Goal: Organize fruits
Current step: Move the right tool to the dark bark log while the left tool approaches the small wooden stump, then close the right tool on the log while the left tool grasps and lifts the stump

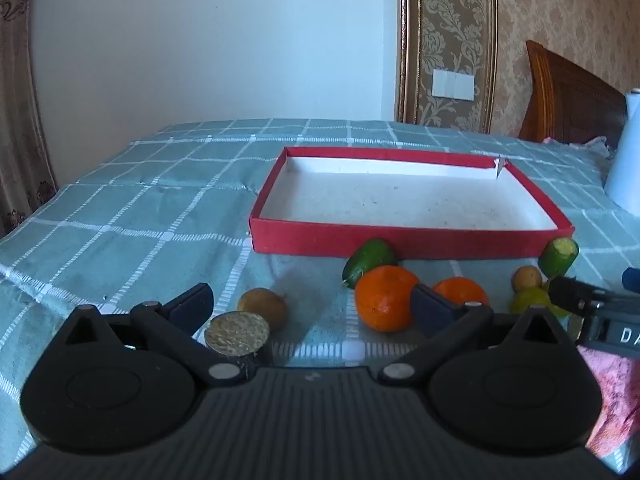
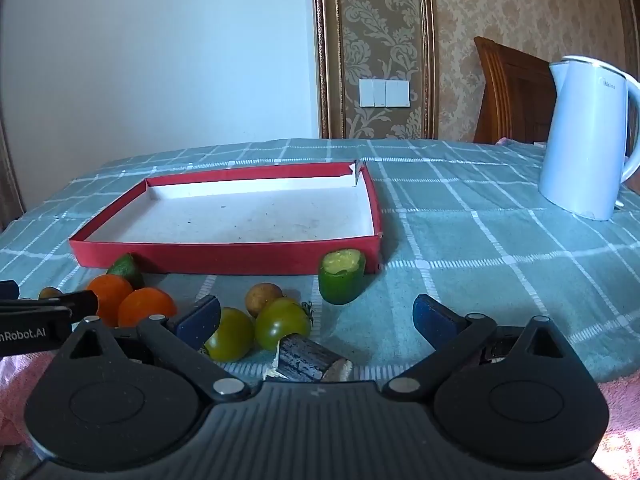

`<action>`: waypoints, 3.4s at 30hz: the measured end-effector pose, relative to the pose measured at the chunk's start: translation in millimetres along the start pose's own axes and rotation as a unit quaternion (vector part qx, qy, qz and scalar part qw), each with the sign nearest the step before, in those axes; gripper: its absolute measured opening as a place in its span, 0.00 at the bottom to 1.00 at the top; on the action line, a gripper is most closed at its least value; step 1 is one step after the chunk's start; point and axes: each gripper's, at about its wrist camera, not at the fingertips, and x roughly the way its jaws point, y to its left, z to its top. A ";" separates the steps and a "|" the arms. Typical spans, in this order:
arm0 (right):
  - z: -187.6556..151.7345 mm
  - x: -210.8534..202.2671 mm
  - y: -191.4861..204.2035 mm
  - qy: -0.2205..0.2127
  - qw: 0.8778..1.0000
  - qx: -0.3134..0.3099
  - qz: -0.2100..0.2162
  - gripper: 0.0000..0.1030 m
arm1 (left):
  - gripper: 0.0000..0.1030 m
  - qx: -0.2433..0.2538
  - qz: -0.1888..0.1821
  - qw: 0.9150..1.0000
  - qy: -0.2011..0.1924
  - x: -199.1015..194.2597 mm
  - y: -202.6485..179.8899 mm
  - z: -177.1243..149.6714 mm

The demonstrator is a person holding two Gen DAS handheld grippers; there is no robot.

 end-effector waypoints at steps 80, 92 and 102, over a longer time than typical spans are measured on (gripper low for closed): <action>-12.7 -15.7 -15.9 0.022 0.997 -0.043 0.058 0.56 | 1.00 0.003 -0.012 1.000 0.006 -17.6 5.5 -4.8; -17.6 -11.2 -14.7 0.035 0.994 -0.051 0.090 0.44 | 1.00 -0.005 -0.011 1.000 0.002 -19.6 15.3 -4.9; -15.6 -7.5 -28.4 0.037 0.995 -0.002 0.089 0.43 | 1.00 -0.003 0.016 1.000 -0.004 -25.9 42.2 -11.2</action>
